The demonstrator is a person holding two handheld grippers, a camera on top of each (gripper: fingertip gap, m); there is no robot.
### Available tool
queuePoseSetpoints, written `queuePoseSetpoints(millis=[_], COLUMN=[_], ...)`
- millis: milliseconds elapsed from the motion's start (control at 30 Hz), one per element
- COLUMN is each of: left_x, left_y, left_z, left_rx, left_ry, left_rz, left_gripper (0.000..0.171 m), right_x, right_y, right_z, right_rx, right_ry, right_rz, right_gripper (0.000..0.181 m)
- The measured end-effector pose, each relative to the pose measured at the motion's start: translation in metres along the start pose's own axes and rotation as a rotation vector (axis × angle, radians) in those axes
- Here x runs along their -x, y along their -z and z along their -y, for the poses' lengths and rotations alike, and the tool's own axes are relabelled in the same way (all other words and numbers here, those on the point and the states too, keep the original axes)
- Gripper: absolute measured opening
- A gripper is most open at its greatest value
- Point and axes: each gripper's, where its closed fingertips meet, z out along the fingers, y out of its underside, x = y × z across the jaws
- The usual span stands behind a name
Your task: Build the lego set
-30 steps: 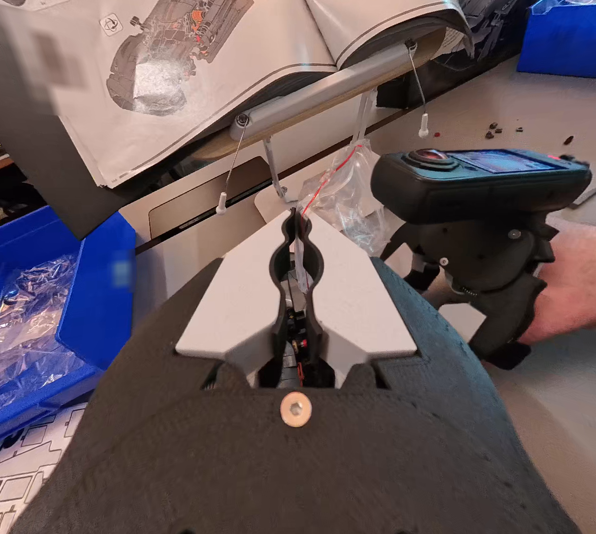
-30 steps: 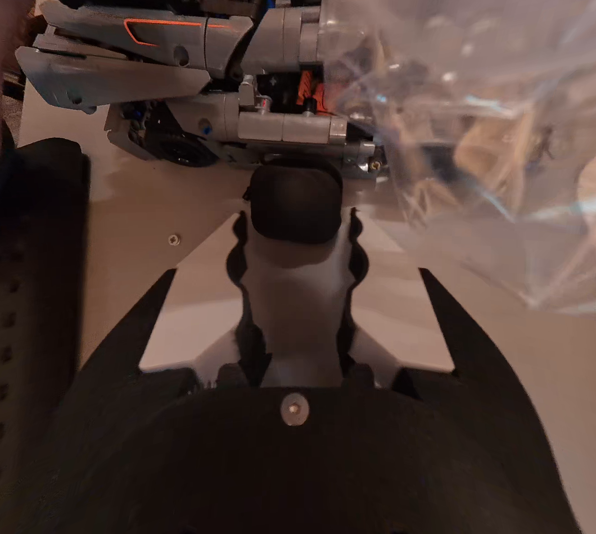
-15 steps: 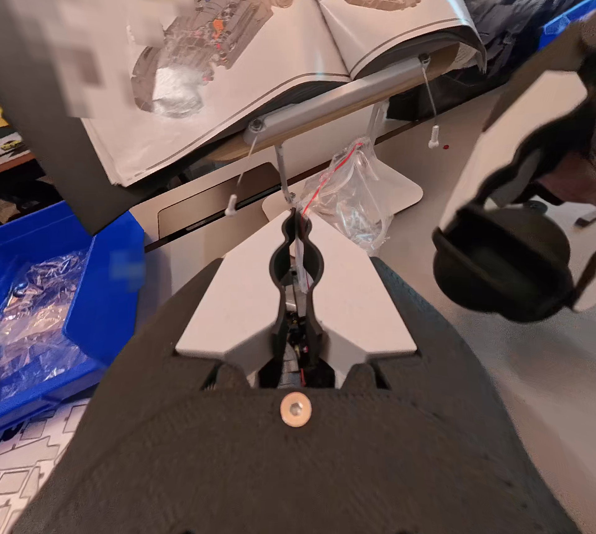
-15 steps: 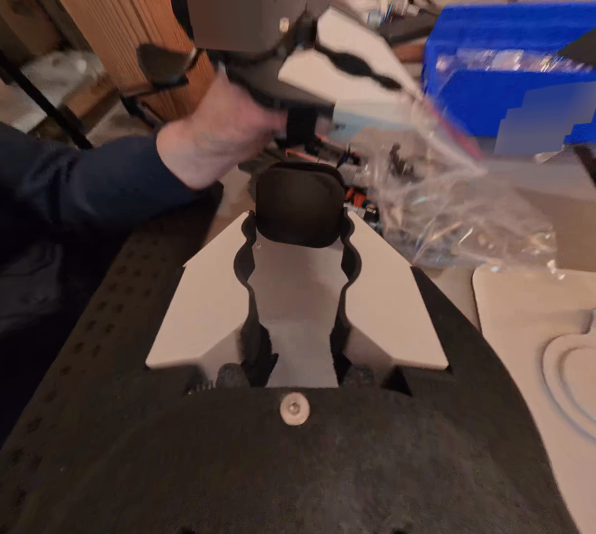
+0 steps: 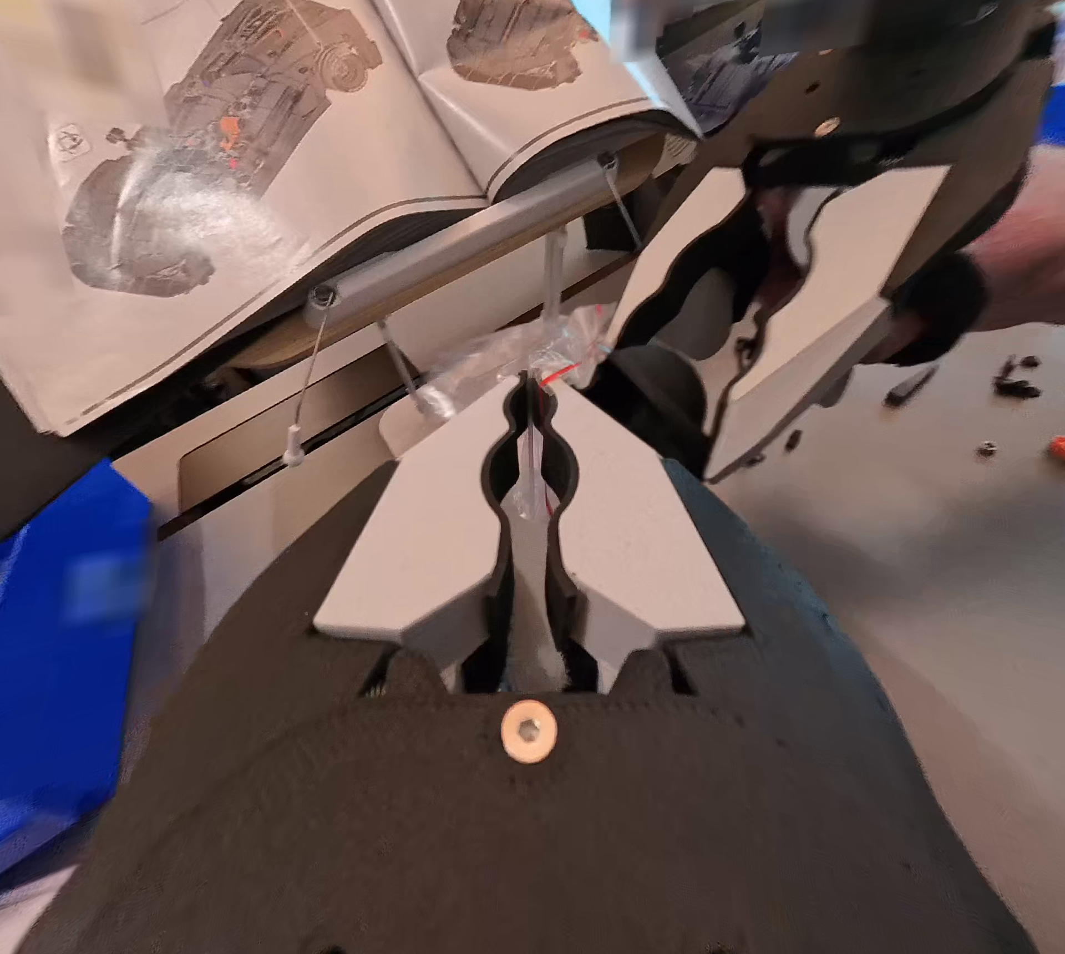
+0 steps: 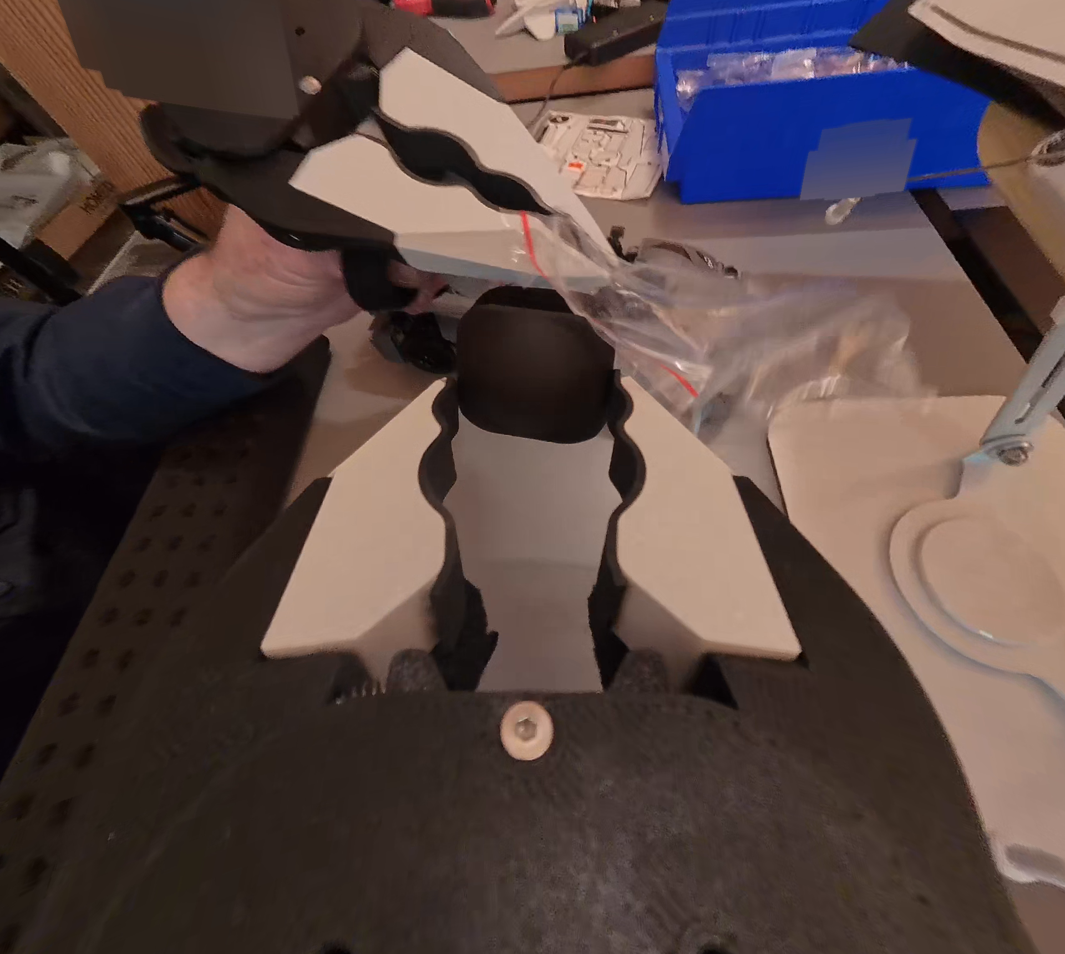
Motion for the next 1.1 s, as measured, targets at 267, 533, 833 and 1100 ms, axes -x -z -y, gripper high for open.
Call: queuePoseSetpoints(millis=[267,533,833,1100], left_x=[-0.014,-0.023,-0.035,-0.037], left_y=[-0.006,-0.01,-0.007,0.004], left_z=[-0.001,-0.004,0.0,-0.004], left_rx=[-0.002,0.023,0.017,0.017], left_ry=[0.046,0.088,0.007,0.025], left_rz=[-0.083,-0.115,-0.172,-0.297], left_gripper=[0.0,0.0,0.0,0.0], right_x=[-0.007,-0.005,-0.016,-0.016], right_y=[0.003,-0.004,0.006,0.007], right_z=[-0.011,-0.024,-0.019,-0.018], right_rx=[0.121,0.23,0.149,0.11], right_ry=[0.083,0.157,0.024,-0.022], right_rz=[-0.07,-0.112,-0.087,-0.044], right_gripper=[0.05,0.05,0.049,0.048])
